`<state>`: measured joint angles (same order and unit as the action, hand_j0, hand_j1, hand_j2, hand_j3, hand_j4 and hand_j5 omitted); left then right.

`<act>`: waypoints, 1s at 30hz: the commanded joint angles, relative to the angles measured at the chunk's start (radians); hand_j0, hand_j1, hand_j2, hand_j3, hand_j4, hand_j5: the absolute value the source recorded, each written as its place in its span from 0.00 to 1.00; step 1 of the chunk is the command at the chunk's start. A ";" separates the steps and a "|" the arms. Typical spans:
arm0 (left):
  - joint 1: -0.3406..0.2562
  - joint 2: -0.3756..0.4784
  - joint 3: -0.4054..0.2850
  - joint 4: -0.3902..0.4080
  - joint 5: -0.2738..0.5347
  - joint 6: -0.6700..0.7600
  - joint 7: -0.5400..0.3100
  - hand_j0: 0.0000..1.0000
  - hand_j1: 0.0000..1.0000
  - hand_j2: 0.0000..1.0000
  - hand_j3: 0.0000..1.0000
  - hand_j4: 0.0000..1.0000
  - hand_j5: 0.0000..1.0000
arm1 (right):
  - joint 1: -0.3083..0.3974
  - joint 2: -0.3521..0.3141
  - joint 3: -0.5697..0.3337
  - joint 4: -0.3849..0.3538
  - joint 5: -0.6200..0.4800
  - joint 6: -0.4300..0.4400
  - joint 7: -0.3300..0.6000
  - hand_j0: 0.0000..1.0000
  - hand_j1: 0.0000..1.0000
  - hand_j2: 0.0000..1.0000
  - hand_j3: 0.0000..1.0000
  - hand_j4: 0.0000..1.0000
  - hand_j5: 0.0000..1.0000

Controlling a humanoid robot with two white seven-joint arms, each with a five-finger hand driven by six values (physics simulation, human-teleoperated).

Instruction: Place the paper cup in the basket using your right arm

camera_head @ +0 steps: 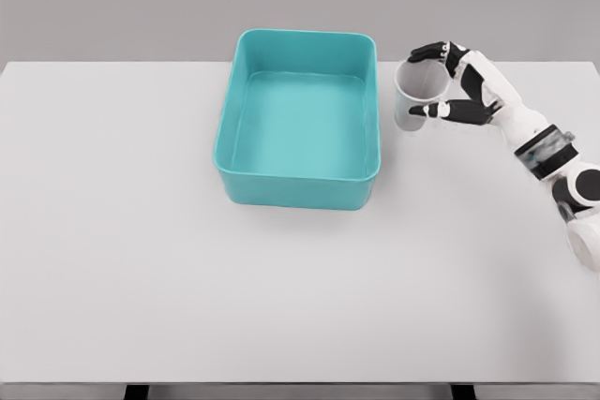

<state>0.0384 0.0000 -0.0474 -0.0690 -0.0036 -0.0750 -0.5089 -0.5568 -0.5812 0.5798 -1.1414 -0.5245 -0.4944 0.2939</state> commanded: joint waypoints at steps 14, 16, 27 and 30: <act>0.000 0.000 0.000 0.000 0.001 0.000 0.000 1.00 1.00 1.00 1.00 1.00 1.00 | -0.202 0.043 0.104 -0.020 0.003 0.010 -0.002 0.60 0.60 0.60 0.60 0.60 0.60; 0.000 0.000 0.000 0.000 0.001 0.000 0.000 1.00 1.00 1.00 1.00 1.00 1.00 | -0.227 0.063 0.110 -0.020 0.006 0.013 -0.002 0.60 0.60 0.60 0.60 0.60 0.60; 0.000 0.000 0.000 0.000 0.001 0.000 0.000 1.00 1.00 1.00 1.00 1.00 1.00 | -0.279 0.116 0.166 -0.018 0.423 0.004 0.002 0.61 0.61 0.61 0.61 0.61 0.61; 0.000 0.000 0.000 0.000 0.001 0.000 0.000 1.00 1.00 1.00 1.00 1.00 1.00 | -0.304 0.156 0.167 -0.017 0.578 -0.009 0.001 1.00 1.00 1.00 1.00 1.00 1.00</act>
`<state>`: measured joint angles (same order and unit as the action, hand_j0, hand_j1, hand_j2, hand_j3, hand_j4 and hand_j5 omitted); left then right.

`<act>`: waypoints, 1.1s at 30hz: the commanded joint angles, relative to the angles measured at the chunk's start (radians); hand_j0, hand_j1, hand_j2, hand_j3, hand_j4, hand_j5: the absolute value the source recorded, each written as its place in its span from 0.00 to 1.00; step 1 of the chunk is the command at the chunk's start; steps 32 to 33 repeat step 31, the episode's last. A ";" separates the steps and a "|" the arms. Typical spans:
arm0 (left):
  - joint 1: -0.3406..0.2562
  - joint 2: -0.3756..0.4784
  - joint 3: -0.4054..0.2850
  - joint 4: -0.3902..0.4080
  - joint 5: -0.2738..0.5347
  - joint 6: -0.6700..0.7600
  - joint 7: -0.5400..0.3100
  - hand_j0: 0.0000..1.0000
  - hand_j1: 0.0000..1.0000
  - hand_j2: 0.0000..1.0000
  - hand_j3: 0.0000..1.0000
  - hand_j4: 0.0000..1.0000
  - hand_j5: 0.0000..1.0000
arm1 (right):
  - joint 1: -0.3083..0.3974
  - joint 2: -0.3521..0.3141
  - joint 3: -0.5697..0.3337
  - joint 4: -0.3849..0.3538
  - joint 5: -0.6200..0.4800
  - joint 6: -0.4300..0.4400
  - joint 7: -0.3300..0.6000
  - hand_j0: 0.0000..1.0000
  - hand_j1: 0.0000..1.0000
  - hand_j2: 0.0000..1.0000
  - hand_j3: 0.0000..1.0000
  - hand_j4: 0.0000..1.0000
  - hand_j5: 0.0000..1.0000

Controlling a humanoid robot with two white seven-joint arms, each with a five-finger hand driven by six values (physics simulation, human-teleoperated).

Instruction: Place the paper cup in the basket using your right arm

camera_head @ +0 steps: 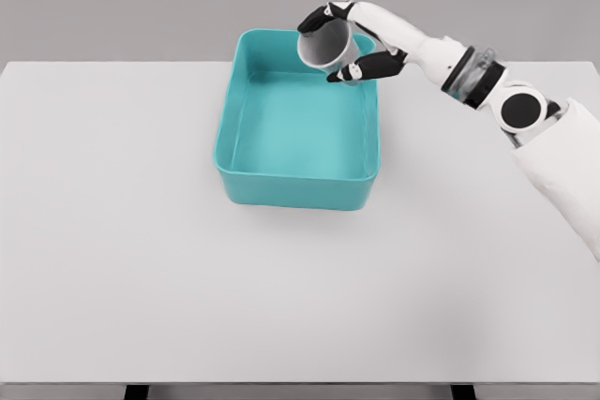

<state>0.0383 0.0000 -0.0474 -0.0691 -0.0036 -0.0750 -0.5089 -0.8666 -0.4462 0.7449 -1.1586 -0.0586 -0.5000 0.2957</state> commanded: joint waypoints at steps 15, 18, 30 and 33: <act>0.000 0.000 0.000 0.000 0.001 0.000 0.000 1.00 1.00 1.00 1.00 1.00 1.00 | -0.012 -0.528 0.119 -0.137 0.143 -0.111 0.000 1.00 1.00 1.00 1.00 1.00 1.00; 0.000 0.000 0.000 0.000 0.001 0.000 0.000 1.00 1.00 1.00 1.00 1.00 1.00 | 0.055 -0.666 0.114 -0.296 0.160 -0.111 0.014 1.00 1.00 1.00 1.00 1.00 1.00; 0.034 0.000 0.000 0.003 -0.001 0.001 0.000 1.00 1.00 1.00 1.00 1.00 1.00 | 0.106 -0.645 0.114 -0.300 0.240 -0.111 0.014 1.00 1.00 1.00 1.00 1.00 1.00; 0.038 0.000 0.000 0.003 0.001 0.001 0.001 1.00 1.00 1.00 1.00 1.00 1.00 | 0.106 -0.645 0.114 -0.300 0.240 -0.111 0.014 1.00 1.00 1.00 1.00 1.00 1.00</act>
